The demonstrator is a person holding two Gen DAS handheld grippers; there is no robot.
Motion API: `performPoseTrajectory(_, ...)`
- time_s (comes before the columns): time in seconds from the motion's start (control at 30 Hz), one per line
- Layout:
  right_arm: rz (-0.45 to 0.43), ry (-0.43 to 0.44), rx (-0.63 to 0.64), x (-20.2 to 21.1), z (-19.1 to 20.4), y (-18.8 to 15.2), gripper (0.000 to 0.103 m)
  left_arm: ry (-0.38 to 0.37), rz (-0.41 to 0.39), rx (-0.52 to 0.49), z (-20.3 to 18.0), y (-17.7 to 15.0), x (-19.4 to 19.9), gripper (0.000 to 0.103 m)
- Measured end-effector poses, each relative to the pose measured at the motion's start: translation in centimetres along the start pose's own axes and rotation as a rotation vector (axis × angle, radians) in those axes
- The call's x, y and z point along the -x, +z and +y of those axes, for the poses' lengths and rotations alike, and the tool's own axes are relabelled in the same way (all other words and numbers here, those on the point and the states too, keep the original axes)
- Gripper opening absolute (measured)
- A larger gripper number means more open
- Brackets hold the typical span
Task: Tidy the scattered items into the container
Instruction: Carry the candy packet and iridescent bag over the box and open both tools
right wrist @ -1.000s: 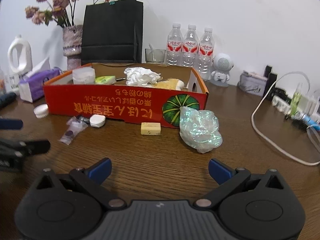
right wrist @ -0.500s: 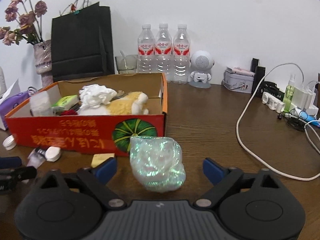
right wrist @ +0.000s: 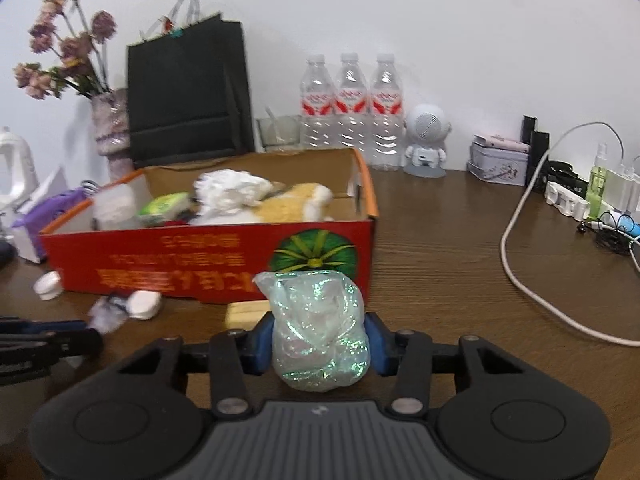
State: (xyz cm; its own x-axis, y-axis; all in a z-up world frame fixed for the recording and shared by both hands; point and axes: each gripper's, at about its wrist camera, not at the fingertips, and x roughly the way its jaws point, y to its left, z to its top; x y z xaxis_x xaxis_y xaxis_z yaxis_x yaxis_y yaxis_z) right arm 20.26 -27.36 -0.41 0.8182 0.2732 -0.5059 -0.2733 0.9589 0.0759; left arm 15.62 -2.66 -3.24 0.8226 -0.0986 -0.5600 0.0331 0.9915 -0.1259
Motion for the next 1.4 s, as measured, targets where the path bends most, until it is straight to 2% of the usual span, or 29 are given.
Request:
performPoseTrajectory(0.13,-0.018,0.053,0.022,1.7,1.8,-0.9,0.045,0.015,-0.076,-0.046,0.0,-0.6,2.1,0.019)
performPoseTrajectory(0.4,-0.051,0.127,0.064,4.4,5.1,-2.1,0.045,0.020,-0.129,-0.029,2.1,-1.4,5.4,0.019)
performPoseTrajectory(0.67,-0.065,0.114,0.078,5.4,6.2,-2.6,0.045,0.033,-0.142,-0.031,3.4,-2.4,6.8,0.019)
performPoseTrajectory(0.8,-0.076,0.110,0.077,5.6,6.0,-1.8,0.045,0.019,-0.150,-0.024,3.8,-1.7,7.1,0.019)
performPoseTrajectory(0.93,-0.122,0.102,0.078,5.4,5.4,1.7,0.045,-0.015,-0.191,-0.013,4.0,1.5,7.0,0.019)
performPoseTrajectory(1.1,-0.155,0.099,0.057,3.2,4.8,8.8,0.045,-0.078,-0.213,0.053,3.5,8.0,5.2,0.019)
performPoseTrajectory(1.23,-0.079,0.086,0.021,-0.8,4.6,13.2,0.045,-0.056,-0.194,0.074,2.9,12.3,2.6,0.019)
performPoseTrajectory(1.4,0.022,0.042,0.008,-5.4,4.5,15.5,0.045,-0.007,-0.118,0.060,2.4,15.8,-1.6,0.019)
